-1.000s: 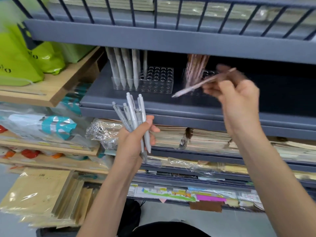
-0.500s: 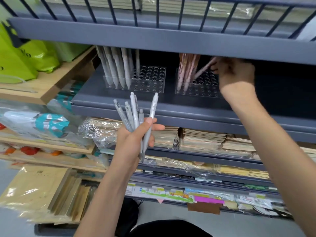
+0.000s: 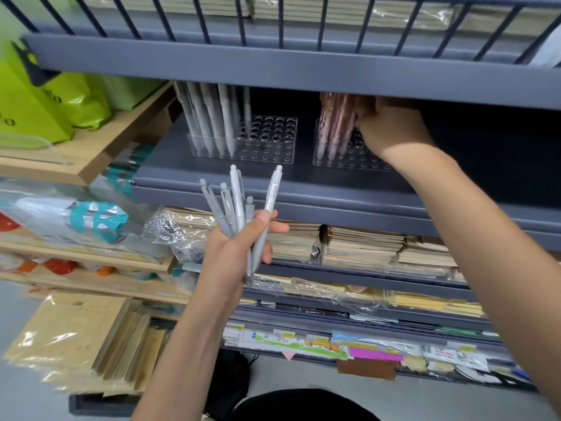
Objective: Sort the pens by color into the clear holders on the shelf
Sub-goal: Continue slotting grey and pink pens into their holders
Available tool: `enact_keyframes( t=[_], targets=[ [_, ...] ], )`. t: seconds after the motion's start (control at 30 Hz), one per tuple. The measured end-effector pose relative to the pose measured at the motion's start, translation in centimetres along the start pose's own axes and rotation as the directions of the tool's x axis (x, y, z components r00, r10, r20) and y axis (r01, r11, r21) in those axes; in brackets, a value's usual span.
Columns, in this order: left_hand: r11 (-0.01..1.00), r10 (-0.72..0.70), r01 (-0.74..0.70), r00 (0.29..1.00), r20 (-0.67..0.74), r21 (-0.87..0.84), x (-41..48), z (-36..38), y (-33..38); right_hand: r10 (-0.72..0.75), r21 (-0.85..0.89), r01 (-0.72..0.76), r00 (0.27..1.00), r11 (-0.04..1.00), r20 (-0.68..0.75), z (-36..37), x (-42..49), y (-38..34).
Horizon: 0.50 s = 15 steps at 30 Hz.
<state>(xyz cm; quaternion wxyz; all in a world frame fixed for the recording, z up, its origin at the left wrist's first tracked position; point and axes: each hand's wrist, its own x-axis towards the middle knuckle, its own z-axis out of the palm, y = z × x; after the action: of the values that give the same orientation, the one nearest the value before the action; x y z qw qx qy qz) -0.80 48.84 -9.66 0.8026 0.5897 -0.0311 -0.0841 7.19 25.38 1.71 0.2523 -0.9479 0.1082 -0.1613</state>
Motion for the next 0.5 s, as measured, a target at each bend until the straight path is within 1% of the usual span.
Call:
enact_keyframes(
  t=[0.07,0.13,0.17,0.2,0.23,0.27,0.3,0.33,0.4,0.5],
  targets=[
    [1.000,0.000,0.000,1.000,0.000,0.003,-0.1,-0.2,0.2,0.030,0.062,-0.025,0.996,0.998,-0.086,0.1,-0.2,0.6],
    [1.000,0.003,-0.003,1.000,0.002,-0.003,-0.1,-0.6,0.4,0.047,0.147,-0.008,0.962,0.989,-0.269,0.6,-1.3,0.9],
    [1.000,0.007,-0.007,1.000,0.007,-0.005,-0.1,-0.8,0.5,0.060,0.237,0.025,0.936,0.971,-0.348,0.8,-2.4,0.7],
    [1.000,0.009,-0.009,1.000,0.013,-0.004,-0.1,-0.9,0.6,0.066,0.365,0.078,0.928,0.928,-0.367,1.2,-3.5,0.3],
    [1.000,0.010,-0.010,1.000,0.020,-0.001,-0.1,-1.0,0.6,0.049,0.474,0.119,0.944,0.873,-0.327,1.6,-4.8,-0.2],
    [1.000,0.009,-0.009,1.000,0.026,0.004,-0.1,-1.2,0.7,0.004,0.530,0.127,0.971,0.839,-0.239,2.1,-6.0,-0.9],
    [1.000,0.007,-0.007,0.999,0.031,0.007,0.0,-1.3,0.7,-0.051,0.535,0.114,0.990,0.837,-0.131,2.8,-7.1,-1.7],
    [1.000,0.001,-0.001,0.999,0.035,0.006,0.0,-1.4,0.7,-0.099,0.523,0.101,0.995,0.846,-0.031,3.4,-7.9,-2.3],
    [1.000,-0.009,0.009,0.999,0.038,-0.007,0.1,-1.9,0.8,-0.149,0.531,0.073,0.984,0.844,0.102,4.8,-8.9,-3.7],
    [1.000,-0.009,0.009,0.999,0.031,-0.003,0.2,-2.4,0.8,-0.128,0.631,-0.052,0.963,0.774,0.236,6.3,-9.2,-4.9]
  ],
)
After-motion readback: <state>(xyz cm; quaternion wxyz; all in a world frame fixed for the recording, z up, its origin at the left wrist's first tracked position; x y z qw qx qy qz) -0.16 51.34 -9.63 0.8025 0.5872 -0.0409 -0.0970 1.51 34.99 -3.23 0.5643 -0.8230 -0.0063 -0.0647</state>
